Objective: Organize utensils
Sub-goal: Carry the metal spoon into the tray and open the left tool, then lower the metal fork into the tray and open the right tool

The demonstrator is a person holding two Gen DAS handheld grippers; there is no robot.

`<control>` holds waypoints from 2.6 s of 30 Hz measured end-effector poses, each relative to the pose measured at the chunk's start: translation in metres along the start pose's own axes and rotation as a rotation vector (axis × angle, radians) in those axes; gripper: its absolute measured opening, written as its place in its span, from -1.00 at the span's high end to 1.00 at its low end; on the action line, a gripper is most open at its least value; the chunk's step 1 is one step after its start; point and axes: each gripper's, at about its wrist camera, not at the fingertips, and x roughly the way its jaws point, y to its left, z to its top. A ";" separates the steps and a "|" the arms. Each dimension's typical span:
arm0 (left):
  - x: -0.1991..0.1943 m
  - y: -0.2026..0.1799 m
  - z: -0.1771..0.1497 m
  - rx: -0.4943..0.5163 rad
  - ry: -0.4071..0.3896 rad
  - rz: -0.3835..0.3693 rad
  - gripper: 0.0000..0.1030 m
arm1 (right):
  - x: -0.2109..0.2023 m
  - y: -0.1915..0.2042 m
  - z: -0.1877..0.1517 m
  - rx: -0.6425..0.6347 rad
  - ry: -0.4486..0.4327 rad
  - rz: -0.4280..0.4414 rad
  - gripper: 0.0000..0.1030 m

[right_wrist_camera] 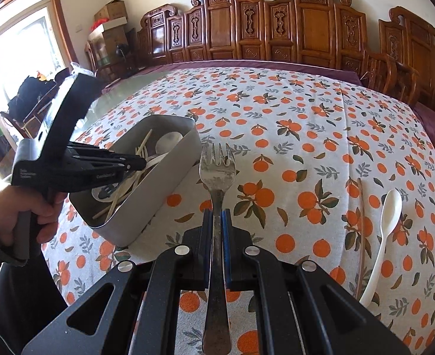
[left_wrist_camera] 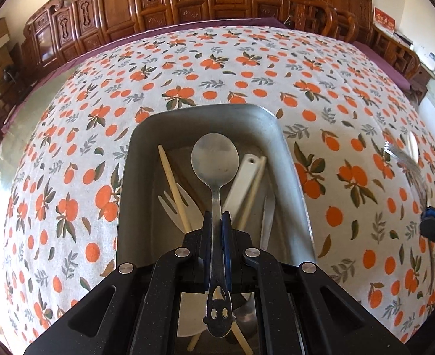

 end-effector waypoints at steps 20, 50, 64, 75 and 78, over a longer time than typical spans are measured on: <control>-0.039 0.007 -0.021 0.008 -0.088 -0.047 0.67 | 0.008 0.009 -0.006 -0.019 0.030 0.006 0.84; -0.080 0.060 -0.044 -0.037 -0.226 -0.130 0.58 | 0.031 0.073 0.039 -0.016 0.005 0.026 0.84; -0.086 0.099 -0.043 -0.095 -0.252 -0.063 0.56 | 0.088 0.119 0.088 0.027 0.035 0.062 0.84; -0.084 0.098 -0.043 -0.090 -0.246 -0.068 0.56 | 0.130 0.118 0.071 0.012 0.123 -0.020 0.84; -0.084 0.097 -0.042 -0.092 -0.249 -0.070 0.56 | 0.133 0.118 0.069 0.003 0.130 -0.026 0.84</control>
